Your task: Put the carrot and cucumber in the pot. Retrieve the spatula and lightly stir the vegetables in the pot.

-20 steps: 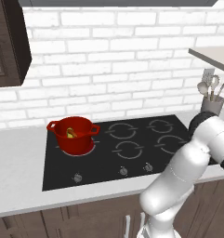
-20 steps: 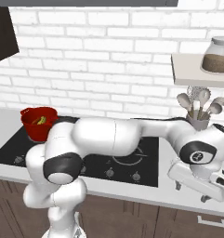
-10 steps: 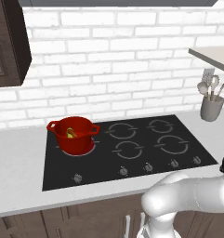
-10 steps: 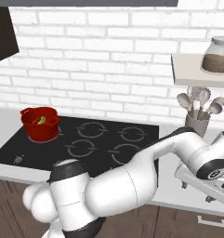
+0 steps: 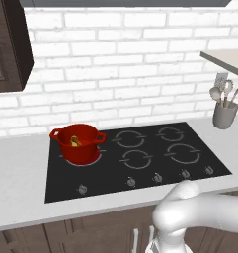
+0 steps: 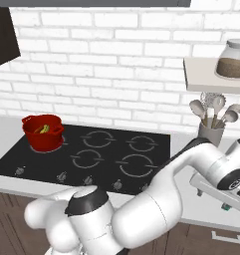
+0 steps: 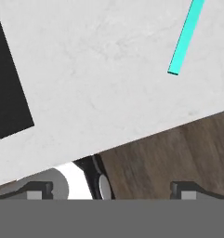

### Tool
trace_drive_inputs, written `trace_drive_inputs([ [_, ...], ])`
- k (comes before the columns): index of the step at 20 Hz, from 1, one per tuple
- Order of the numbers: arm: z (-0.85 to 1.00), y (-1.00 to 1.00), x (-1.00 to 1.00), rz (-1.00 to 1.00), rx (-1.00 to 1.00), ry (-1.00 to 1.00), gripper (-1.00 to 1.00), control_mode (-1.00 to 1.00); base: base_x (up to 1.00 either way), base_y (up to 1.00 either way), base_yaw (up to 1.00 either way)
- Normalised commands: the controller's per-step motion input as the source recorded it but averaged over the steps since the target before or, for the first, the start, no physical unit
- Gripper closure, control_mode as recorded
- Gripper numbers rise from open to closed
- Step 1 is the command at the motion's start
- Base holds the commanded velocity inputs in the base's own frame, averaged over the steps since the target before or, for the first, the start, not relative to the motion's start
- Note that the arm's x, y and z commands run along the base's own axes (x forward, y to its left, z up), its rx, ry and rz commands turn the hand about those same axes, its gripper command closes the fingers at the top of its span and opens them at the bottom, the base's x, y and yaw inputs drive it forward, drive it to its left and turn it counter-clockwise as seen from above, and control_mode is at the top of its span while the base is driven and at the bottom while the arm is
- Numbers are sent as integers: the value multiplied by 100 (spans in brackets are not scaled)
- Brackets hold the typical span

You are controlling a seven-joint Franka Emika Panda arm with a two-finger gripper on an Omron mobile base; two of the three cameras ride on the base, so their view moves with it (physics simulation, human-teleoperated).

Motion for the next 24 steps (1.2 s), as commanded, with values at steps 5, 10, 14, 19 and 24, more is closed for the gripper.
trace_drive_inputs([
  [5, -22, -73, 28, 0, 0, 4, -100, -100, 0, 0, 0],
  [10, -33, -15, 34, 0, -1, 5, -100, -100, 0, 0, 0],
  [14, -43, 1, 15, 0, -10, 0, -100, -100, 0, 0, 0],
  [19, -54, 43, -36, 0, -29, -20, -100, -100, 0, 0, 0],
  [24, -13, 20, -5, 0, -17, -16, -100, -100, 0, 0, 0],
])
